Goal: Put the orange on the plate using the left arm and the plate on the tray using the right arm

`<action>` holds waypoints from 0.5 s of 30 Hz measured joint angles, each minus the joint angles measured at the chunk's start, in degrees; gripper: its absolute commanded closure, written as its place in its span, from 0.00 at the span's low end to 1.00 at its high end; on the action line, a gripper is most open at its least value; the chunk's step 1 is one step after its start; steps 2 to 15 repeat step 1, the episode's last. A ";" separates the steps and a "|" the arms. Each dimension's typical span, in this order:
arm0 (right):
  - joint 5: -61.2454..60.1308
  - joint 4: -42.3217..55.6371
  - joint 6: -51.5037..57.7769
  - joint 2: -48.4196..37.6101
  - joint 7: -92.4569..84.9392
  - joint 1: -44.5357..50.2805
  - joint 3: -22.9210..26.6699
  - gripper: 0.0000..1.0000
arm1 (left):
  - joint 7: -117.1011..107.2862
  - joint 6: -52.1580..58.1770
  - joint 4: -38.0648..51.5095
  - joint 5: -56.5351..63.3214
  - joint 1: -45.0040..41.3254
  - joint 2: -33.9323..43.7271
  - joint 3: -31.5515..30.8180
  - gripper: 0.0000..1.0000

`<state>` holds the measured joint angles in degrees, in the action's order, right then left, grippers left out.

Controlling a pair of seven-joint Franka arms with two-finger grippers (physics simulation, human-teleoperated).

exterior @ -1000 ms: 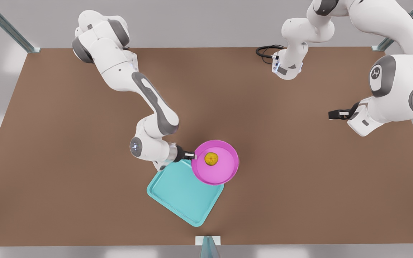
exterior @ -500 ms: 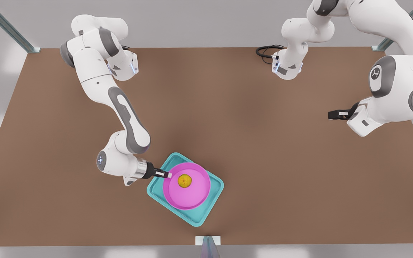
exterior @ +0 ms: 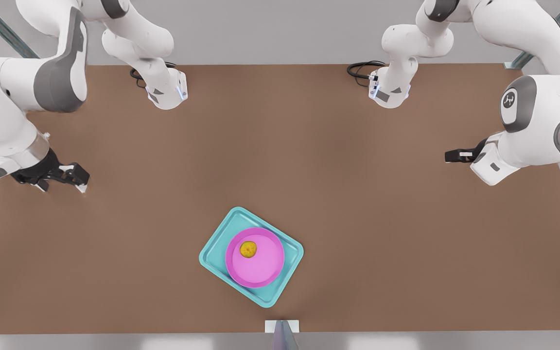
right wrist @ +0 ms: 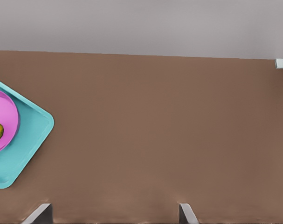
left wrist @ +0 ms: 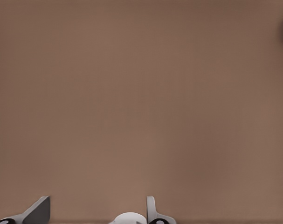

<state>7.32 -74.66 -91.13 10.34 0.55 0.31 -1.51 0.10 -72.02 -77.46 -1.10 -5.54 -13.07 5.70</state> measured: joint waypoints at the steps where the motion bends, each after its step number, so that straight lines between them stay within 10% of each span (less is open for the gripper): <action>1: 1.58 -0.25 2.60 -0.52 -1.18 -0.05 0.05 0.00 | -0.01 0.00 0.00 0.00 0.00 0.00 0.00 0.00; 15: 1.58 -0.25 2.60 -0.52 -1.18 -0.05 0.05 0.00 | -0.01 0.00 0.00 0.00 0.00 0.00 0.00 0.00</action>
